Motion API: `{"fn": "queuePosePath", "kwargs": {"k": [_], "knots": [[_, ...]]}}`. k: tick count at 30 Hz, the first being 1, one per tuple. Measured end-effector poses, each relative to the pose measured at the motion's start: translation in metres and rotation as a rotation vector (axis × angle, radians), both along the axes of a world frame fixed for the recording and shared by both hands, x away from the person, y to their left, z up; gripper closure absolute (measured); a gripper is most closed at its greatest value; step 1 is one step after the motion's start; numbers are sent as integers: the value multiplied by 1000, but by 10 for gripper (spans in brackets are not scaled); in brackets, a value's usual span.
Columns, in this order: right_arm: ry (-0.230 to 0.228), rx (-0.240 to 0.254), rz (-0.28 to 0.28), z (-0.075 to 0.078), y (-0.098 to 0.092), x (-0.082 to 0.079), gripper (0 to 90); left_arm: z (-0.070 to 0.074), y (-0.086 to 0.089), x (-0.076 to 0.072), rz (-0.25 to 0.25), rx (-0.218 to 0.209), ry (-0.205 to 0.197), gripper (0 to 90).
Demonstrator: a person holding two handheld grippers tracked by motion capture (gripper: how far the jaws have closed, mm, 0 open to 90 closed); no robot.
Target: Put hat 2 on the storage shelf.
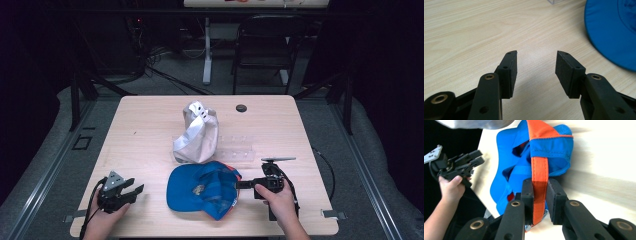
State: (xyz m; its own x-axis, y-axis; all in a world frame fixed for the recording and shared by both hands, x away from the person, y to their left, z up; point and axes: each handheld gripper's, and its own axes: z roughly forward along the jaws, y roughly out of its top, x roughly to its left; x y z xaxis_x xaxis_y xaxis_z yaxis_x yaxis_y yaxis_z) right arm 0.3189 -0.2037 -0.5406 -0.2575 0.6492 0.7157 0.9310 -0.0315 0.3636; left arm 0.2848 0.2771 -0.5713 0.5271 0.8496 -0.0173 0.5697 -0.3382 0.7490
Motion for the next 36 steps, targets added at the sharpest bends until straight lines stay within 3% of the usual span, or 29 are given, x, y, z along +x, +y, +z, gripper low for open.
{"fn": "queuePosePath", "kwargs": {"k": [6, 8, 9, 10, 18, 23, 24, 26, 27, 31, 32, 33, 36], "knots": [[14, 27, 20, -17, -1, 5, 767, 1, 0, 0, -1, 1, 0, 525], [8, 22, 37, -20, 0, 5, 761, 0, 0, 0, 1, -7, -9, 525], [9, -14, 57, -19, 0, 5, 747, 0, 1, 0, 0, -7, -9, 525], [1, 24, 57, -21, 2, 5, 725, 0, 1, 0, -1, -6, -8, 524], [34, -9, 67, -30, 4, 2, 680, 1, 1, 1, -6, -1, -7, 523], [47, 1, 94, -35, 5, 0, 679, 2, 0, 3, -16, 0, -6, 523], [49, -34, 100, -34, 4, -1, 679, 1, -1, 3, -13, -5, -12, 523], [45, 1, 77, -35, 7, -2, 694, 1, -2, 4, -13, -8, -14, 523], [48, -6, 103, -34, 4, -2, 709, 1, -2, 4, -20, -2, -13, 523], [35, 39, 89, -30, 1, -4, 779, 1, -4, 6, -23, -8, -17, 523], [28, 12, 89, -27, -1, -4, 781, 1, -4, 6, -25, -9, -16, 523], [24, 70, 78, -27, 0, -5, 782, 2, -4, 6, -26, -9, -11, 523], [3, 75, 88, -24, 1, -7, 782, 1, -5, 7, -26, -12, -15, 523]]}}
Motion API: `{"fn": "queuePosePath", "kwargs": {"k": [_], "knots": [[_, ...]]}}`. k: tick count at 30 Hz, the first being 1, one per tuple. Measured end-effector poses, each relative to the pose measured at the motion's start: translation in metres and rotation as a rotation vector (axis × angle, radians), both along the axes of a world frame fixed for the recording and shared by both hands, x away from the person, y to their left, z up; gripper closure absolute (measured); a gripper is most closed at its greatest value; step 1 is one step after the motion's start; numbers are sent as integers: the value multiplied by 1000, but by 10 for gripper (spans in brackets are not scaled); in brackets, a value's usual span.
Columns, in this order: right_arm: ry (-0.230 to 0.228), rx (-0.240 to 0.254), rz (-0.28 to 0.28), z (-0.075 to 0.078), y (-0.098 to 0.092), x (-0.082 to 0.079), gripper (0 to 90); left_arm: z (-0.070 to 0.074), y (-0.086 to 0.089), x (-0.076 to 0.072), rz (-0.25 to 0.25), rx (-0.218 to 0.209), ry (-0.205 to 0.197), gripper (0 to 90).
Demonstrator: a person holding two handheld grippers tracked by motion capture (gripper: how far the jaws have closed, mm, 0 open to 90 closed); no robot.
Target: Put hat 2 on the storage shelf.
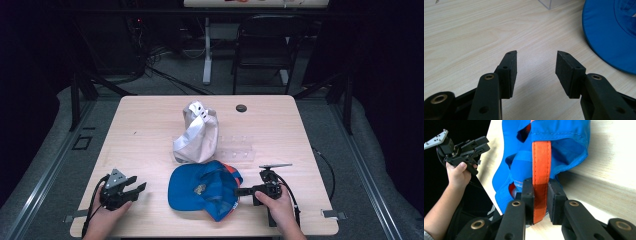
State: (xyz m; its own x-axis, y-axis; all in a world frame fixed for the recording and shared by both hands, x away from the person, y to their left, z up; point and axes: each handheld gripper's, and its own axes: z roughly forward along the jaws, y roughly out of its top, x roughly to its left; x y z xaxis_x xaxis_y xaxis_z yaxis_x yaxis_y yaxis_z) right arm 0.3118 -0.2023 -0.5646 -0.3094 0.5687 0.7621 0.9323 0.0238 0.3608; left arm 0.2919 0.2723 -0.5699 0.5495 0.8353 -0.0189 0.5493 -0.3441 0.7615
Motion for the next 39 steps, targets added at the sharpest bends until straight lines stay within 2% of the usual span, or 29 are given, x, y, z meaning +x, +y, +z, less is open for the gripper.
{"fn": "queuePosePath", "kwargs": {"k": [2, 4, 5, 8, 10, 15, 18, 20, 22, 25, 28, 30, 31, 33, 35, 39], "knots": [[-8, -20, 14, 3, 0, -1, 781, 0, 0, 1, -3, 2, 0, 523], [-15, -9, -7, 5, 1, -2, 780, 0, 0, 1, -5, 3, -2, 523], [-16, -60, 14, 9, -2, -2, 778, 0, 0, 1, -4, 2, -1, 523], [-13, -14, -7, 10, 1, -3, 774, 0, 0, 1, 1, -3, -1, 523], [-12, -67, -8, 12, -1, -3, 780, 0, 1, 1, 0, -2, -2, 523], [-5, -39, -57, 13, -4, -4, 785, 0, 1, 1, 3, -3, -2, 523], [-14, -32, -59, 14, -5, -4, 785, 1, 1, 0, 3, 0, 3, 523], [1, -37, -57, 16, -7, -5, 787, 0, 1, 1, 3, -6, -2, 523], [13, -8, -72, 17, -7, -5, 787, 1, 1, 1, 4, -7, -2, 523], [6, 8, -74, 20, -10, -7, 786, 1, 2, 1, 6, -11, -4, 523], [-6, -1, -84, 22, -13, -8, 787, 0, 1, 2, 8, -14, -4, 523], [2, -2, -90, 23, -14, -8, 788, 1, 0, 2, 9, -11, -2, 523], [-2, 0, -95, 24, -14, -9, 789, 1, 1, 2, -4, -8, 4, 523], [-8, 6, -87, 25, -16, -9, 789, 0, -1, 3, 2, -17, -3, 523], [1, 9, -94, 26, -18, -9, 789, 1, -1, 4, -4, -4, 4, 523], [17, 29, -97, 29, -22, -10, 790, 0, -3, 6, -2, -8, 2, 523]]}}
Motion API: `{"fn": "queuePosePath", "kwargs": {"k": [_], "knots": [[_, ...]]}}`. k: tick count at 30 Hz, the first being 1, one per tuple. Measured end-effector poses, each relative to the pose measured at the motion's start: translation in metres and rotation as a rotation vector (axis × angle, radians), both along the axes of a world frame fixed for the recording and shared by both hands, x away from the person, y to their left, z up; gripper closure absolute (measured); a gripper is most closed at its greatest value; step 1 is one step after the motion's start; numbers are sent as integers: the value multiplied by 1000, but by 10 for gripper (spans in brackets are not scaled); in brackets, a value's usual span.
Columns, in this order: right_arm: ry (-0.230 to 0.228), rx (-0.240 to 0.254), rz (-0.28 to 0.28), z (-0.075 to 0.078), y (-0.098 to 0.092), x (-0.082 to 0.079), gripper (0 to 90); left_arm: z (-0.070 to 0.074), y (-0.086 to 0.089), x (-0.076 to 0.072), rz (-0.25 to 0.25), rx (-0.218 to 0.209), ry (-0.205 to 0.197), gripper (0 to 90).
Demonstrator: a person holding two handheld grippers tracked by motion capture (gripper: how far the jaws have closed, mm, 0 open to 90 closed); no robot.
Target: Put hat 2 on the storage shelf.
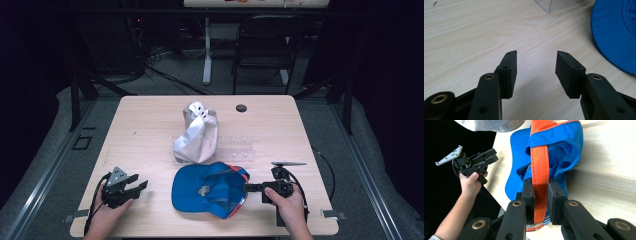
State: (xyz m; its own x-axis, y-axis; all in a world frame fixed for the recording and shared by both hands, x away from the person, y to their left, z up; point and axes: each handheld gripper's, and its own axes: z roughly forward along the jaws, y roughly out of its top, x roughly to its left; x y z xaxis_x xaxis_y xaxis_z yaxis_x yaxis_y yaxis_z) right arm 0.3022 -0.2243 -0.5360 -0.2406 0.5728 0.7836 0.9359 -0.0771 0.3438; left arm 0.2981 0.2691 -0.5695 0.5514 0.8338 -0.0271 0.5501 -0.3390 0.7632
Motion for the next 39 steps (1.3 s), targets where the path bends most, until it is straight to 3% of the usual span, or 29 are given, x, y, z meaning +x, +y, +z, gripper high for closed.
{"fn": "queuePosePath", "kwargs": {"k": [8, 21, 30, 39], "knots": [[27, 3, 13, 14, -4, 2, 790, 1, -1, 2, -12, 1, -13, 523], [76, 21, 45, 74, -6, 14, 790, 2, 3, 1, -7, 0, -15, 522], [106, 105, 74, 109, -3, 19, 789, 3, 6, 0, 0, -3, -12, 522], [135, 233, 94, 126, 1, 23, 789, 3, 6, 0, 3, -2, -9, 522]]}}
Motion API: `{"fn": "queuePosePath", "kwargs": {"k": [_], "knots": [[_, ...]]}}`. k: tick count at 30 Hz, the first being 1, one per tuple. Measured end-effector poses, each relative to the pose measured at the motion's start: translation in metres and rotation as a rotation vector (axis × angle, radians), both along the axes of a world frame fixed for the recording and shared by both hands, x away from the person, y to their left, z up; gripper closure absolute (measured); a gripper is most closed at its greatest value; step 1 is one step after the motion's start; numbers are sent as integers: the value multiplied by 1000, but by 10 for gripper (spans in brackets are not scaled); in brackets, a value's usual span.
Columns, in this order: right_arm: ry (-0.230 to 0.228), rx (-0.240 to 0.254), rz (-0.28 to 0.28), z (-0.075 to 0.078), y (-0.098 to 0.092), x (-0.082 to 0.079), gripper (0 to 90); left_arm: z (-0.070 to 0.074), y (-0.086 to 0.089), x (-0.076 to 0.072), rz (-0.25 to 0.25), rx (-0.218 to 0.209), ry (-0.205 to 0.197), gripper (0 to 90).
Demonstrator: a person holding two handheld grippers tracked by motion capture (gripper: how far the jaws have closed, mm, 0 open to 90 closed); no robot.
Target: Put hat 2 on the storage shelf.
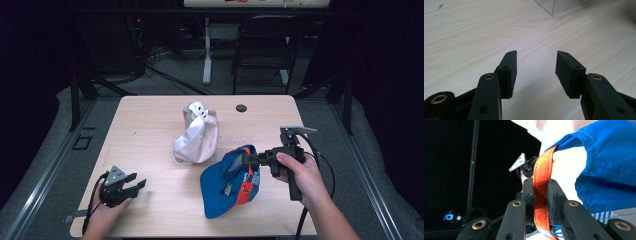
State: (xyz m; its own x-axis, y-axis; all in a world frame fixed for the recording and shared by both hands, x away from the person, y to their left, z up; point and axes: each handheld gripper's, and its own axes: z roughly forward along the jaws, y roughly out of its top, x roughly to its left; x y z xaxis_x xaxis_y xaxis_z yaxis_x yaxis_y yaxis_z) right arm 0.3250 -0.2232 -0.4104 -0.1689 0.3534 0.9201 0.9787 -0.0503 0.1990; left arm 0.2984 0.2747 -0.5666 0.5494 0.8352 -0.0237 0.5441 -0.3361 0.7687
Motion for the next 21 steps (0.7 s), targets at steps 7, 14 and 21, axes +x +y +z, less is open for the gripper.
{"fn": "queuePosePath", "kwargs": {"k": [7, 14, 21], "knots": [[-11, 11, -30, 17, 0, 2, 790, 0, 1, -1, 6, -10, -10, 521], [-48, -3, -92, 44, -13, 3, 789, 1, 2, -1, 4, -8, -7, 520], [-60, -19, -164, 65, -28, 12, 790, 1, 2, -1, 7, -7, -7, 518]]}}
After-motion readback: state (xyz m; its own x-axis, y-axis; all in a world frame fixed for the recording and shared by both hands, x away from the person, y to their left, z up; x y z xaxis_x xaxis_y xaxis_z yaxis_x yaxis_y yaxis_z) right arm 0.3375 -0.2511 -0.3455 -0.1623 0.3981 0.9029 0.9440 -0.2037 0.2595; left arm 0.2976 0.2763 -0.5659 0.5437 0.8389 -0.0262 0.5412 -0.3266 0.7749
